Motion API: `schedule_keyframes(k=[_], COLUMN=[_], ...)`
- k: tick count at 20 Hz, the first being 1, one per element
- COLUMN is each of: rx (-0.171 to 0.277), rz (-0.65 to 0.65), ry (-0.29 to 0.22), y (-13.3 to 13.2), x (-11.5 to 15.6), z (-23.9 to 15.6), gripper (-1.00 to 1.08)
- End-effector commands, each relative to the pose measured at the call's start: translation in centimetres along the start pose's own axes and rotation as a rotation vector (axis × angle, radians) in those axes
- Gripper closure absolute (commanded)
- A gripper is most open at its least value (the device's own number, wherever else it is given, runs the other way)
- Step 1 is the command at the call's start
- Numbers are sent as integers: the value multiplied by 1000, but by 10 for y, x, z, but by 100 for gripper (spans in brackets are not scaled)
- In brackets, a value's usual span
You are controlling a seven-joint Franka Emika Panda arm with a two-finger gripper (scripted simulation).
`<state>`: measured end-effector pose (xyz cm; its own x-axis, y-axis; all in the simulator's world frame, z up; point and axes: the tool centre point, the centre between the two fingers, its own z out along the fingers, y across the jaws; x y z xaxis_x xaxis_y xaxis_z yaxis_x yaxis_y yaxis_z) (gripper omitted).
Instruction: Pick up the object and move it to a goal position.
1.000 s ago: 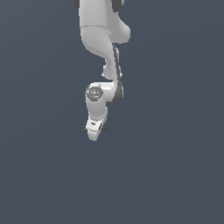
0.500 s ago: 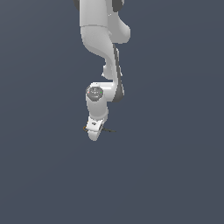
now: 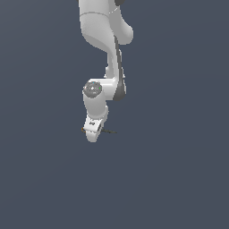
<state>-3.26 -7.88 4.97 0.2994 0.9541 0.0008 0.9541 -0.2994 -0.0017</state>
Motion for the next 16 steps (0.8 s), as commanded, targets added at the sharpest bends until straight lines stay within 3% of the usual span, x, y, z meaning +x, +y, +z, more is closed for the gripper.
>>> schedule_keyframes(k=[1, 16], rx=[-1, -1], rz=[0, 3], ry=[0, 2], y=[6, 56], x=[-3, -28], z=[-19, -160], gripper=[108, 108])
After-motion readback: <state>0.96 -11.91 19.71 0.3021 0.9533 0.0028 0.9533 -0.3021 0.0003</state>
